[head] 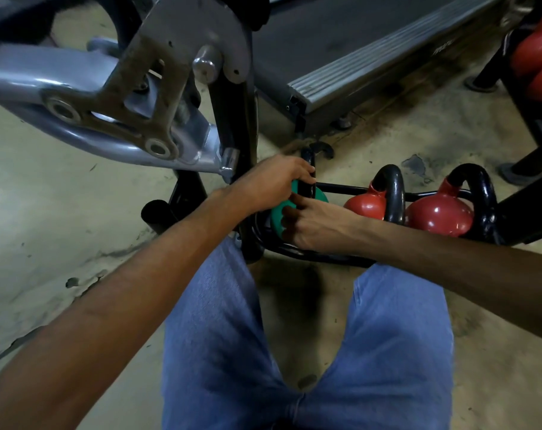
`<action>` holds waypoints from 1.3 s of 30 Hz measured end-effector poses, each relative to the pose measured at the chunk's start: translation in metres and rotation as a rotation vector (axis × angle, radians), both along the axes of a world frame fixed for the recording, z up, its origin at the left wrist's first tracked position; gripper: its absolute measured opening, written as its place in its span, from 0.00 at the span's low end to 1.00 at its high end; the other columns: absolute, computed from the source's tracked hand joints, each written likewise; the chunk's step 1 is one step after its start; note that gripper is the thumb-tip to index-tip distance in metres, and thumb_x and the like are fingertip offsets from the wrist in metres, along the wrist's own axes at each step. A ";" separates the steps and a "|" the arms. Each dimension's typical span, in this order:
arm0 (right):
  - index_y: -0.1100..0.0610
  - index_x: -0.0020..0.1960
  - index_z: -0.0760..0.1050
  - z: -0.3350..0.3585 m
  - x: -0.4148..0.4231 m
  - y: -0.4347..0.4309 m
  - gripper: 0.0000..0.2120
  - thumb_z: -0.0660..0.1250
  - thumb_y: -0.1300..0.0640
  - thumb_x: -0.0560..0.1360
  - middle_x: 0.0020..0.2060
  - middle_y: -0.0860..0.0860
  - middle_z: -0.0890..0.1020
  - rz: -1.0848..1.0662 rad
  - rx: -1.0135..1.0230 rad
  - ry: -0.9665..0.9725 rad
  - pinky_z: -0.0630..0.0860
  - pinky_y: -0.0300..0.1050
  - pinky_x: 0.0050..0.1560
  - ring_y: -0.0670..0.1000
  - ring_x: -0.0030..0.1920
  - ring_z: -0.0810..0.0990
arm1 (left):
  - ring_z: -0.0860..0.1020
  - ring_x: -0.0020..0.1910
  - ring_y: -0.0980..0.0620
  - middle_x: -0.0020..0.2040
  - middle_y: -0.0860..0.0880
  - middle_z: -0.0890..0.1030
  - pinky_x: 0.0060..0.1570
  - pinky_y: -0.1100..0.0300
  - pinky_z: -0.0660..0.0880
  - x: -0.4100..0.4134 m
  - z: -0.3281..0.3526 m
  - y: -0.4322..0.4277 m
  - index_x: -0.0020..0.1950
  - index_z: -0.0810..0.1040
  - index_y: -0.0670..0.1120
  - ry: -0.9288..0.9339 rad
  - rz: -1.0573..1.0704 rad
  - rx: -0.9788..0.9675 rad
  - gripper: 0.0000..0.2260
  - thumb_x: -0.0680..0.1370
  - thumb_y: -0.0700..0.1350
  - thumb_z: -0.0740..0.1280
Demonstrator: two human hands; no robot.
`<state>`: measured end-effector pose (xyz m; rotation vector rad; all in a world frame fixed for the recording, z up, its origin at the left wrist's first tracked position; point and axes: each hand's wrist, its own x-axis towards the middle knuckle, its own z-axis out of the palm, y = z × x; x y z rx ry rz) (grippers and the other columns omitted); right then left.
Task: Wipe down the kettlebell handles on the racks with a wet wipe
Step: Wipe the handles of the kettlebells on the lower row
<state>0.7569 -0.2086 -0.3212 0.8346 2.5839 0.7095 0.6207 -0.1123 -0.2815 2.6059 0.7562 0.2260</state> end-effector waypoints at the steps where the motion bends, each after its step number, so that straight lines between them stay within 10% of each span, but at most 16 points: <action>1: 0.57 0.55 0.82 -0.004 0.003 0.003 0.10 0.70 0.58 0.75 0.47 0.57 0.84 -0.036 0.018 -0.008 0.65 0.67 0.69 0.63 0.57 0.79 | 0.71 0.71 0.54 0.72 0.51 0.75 0.63 0.72 0.59 0.001 0.000 0.001 0.66 0.81 0.46 -0.003 -0.001 0.000 0.24 0.76 0.28 0.61; 5: 0.59 0.47 0.84 -0.007 -0.011 0.006 0.05 0.71 0.60 0.72 0.42 0.58 0.84 -0.117 -0.035 0.014 0.72 0.64 0.63 0.64 0.53 0.80 | 0.72 0.70 0.53 0.71 0.51 0.76 0.62 0.71 0.61 0.003 0.001 0.004 0.65 0.81 0.45 0.004 -0.014 0.009 0.24 0.74 0.27 0.61; 11: 0.57 0.61 0.79 0.000 0.010 -0.015 0.13 0.67 0.61 0.77 0.62 0.59 0.80 0.094 -0.011 -0.001 0.72 0.60 0.66 0.61 0.66 0.74 | 0.71 0.71 0.55 0.71 0.52 0.75 0.70 0.62 0.64 0.001 -0.006 0.006 0.66 0.81 0.47 0.008 -0.033 0.035 0.25 0.76 0.27 0.60; 22: 0.62 0.61 0.76 -0.040 0.036 -0.038 0.10 0.62 0.67 0.82 0.56 0.58 0.78 0.003 0.030 0.433 0.79 0.49 0.52 0.55 0.51 0.77 | 0.71 0.71 0.55 0.71 0.51 0.76 0.73 0.59 0.65 -0.002 -0.014 0.008 0.66 0.81 0.46 -0.032 -0.039 0.016 0.25 0.76 0.26 0.59; 32: 0.54 0.53 0.75 -0.043 -0.001 -0.035 0.03 0.66 0.61 0.82 0.43 0.51 0.83 -1.034 -0.320 2.111 0.80 0.46 0.45 0.48 0.43 0.83 | 0.64 0.76 0.48 0.81 0.49 0.58 0.74 0.55 0.64 -0.038 -0.059 -0.078 0.80 0.63 0.46 -0.058 0.058 0.143 0.35 0.74 0.29 0.62; 39: 0.69 0.60 0.78 -0.031 -0.006 -0.009 0.15 0.58 0.60 0.85 0.53 0.68 0.83 -1.240 -0.653 2.483 0.78 0.47 0.48 0.57 0.44 0.81 | 0.49 0.81 0.49 0.82 0.45 0.54 0.79 0.50 0.54 -0.046 -0.085 -0.108 0.80 0.57 0.43 -0.003 -0.017 0.257 0.33 0.76 0.34 0.63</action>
